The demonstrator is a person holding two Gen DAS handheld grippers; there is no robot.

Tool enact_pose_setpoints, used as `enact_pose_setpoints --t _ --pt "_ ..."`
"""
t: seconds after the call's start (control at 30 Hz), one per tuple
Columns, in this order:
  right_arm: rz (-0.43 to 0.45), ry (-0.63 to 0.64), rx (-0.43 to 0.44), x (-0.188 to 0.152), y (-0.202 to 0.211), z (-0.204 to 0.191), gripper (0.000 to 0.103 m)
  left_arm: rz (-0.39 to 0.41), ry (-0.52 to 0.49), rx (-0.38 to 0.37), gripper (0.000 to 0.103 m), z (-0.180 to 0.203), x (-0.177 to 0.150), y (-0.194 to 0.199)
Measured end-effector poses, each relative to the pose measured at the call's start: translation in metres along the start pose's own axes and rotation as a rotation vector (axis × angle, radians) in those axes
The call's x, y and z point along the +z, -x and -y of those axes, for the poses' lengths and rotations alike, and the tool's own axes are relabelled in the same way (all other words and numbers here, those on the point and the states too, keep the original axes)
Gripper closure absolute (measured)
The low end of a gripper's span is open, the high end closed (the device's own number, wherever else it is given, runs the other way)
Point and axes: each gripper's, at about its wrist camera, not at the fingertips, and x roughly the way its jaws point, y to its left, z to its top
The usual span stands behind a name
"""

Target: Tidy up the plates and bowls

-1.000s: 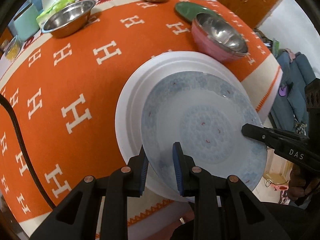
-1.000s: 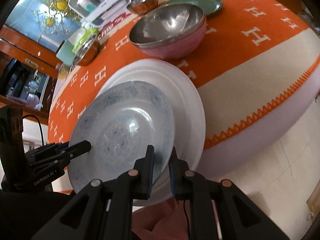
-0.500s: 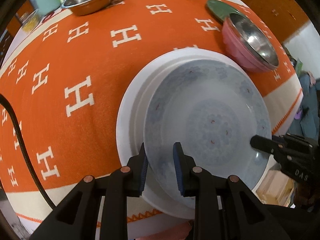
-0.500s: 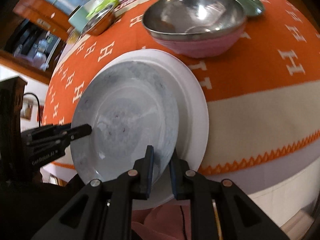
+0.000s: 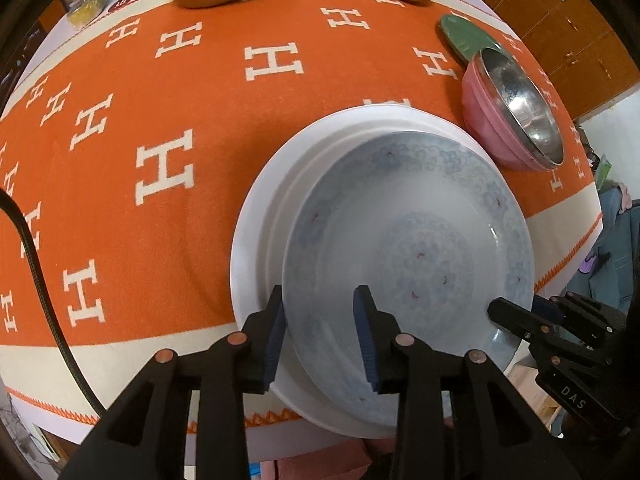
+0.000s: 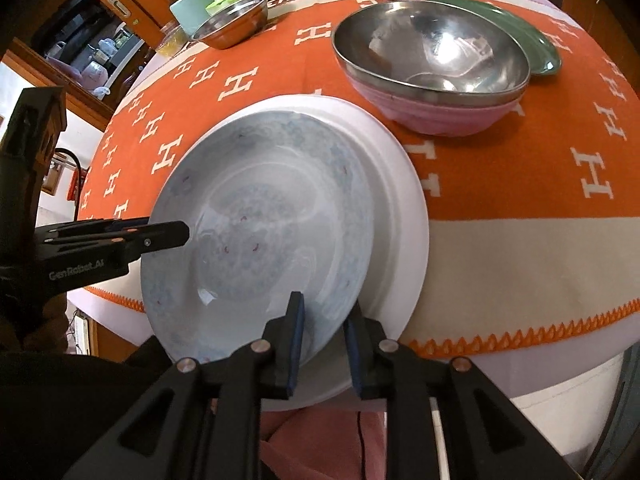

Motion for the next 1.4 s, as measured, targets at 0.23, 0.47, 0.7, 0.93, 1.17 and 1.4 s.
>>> enact_pose_setpoints --t 0.23,0.47,0.7,0.93,1.17,1.4 --pt "0.030 -0.051 -0.040 -0.004 0.010 0.000 0.082 0.073 -0.060 0.033 0.054 0.011 -0.002 0.033" --pt "0.169 -0.073 -0.082 -0.022 0.045 -0.004 0.073 0.143 -0.096 0.003 0.045 0.015 -0.013 0.068" --pt "0.271 -0.110 -0.124 -0.041 0.073 -0.005 0.067 0.211 -0.115 -0.034 0.038 0.020 -0.020 0.103" --pt "0.360 -0.125 -0.135 -0.041 0.103 0.008 0.066 0.289 -0.099 -0.089 0.033 0.031 -0.019 0.130" --pt "0.426 -0.079 -0.121 -0.028 0.138 0.039 0.051 0.399 -0.030 -0.087 0.030 0.051 -0.012 0.158" --pt "0.471 -0.040 -0.059 -0.011 0.164 0.078 0.051 0.451 0.018 -0.090 0.030 0.086 0.005 0.164"
